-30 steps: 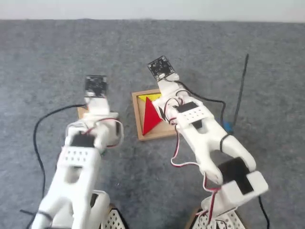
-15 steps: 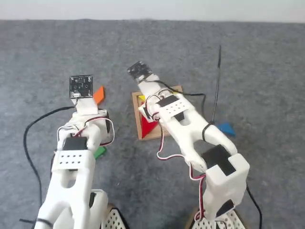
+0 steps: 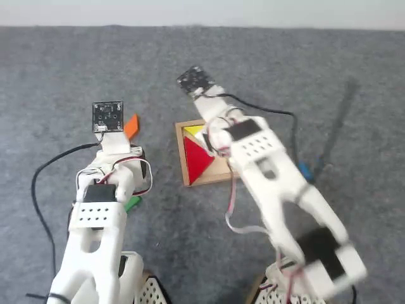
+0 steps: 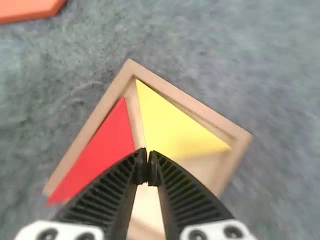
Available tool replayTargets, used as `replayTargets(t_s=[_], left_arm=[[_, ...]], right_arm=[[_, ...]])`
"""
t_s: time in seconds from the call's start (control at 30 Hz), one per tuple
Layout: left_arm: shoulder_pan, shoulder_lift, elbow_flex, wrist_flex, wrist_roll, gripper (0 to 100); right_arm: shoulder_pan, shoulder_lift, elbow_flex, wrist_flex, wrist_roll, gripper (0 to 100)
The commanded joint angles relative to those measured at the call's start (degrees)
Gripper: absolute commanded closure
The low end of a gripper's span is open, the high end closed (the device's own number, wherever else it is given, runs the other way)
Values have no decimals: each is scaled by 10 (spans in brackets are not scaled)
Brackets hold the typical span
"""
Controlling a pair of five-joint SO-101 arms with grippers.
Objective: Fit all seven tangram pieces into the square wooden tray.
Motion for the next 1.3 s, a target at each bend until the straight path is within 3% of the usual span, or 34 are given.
replayTargets(t_s=[0.0,0.1,0.23,0.43,0.67,0.83,1.03,1.27], left_arm=[[4,-22,-5,-15,5,987],[4,-21,-5,-15,5,987],[4,-20,-5,-15,5,987],[4,-18,-3,-15,5,987],[4,-21,1,-19,5,987],[4,-18,1,-27,5,987],[4,-18,1,-27,5,987],[4,-18,1,-27,5,987]], right_arm=[[-21,-159,85,36,55,991],[-59,-189,172,8,72,991],[-68,-134,181,-40,59,991],[-98,42,91,-39,65,991],[-70,177,-40,-7,69,991],[-57,155,-69,37,69,991],[-50,11,-37,114,69,991],[79,-102,84,37,47,956]])
